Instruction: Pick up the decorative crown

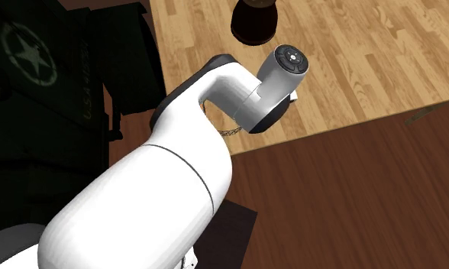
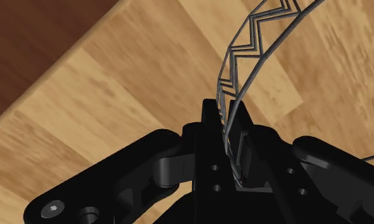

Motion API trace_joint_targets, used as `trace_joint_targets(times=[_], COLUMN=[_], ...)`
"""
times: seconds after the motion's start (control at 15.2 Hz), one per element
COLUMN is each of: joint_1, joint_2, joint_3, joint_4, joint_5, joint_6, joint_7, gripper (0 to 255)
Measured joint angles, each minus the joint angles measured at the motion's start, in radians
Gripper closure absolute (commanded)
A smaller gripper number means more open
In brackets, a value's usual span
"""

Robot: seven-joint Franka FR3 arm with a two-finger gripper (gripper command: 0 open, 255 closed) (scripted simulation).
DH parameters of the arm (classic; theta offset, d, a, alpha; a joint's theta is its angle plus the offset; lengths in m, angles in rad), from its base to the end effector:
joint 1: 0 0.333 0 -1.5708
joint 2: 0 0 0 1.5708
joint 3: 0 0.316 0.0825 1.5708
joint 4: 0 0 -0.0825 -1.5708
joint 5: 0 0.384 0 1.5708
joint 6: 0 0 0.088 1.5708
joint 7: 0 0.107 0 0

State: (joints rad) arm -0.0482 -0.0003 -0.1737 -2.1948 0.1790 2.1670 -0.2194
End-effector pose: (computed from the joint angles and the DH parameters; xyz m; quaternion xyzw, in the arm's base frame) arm 0.5163 -0.1093 0.3828 -0.9958 0.0524 -0.0027 0.0745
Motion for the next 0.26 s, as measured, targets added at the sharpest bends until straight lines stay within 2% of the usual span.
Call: trace_joint_targets(times=[0.26], joint_1=[0.000], joint_2=[-0.021], joint_3=[0.000], joint_4=[0.029], joint_5=[-0.010], joint_6=[-0.048], joint_7=[0.012], gripper=[255])
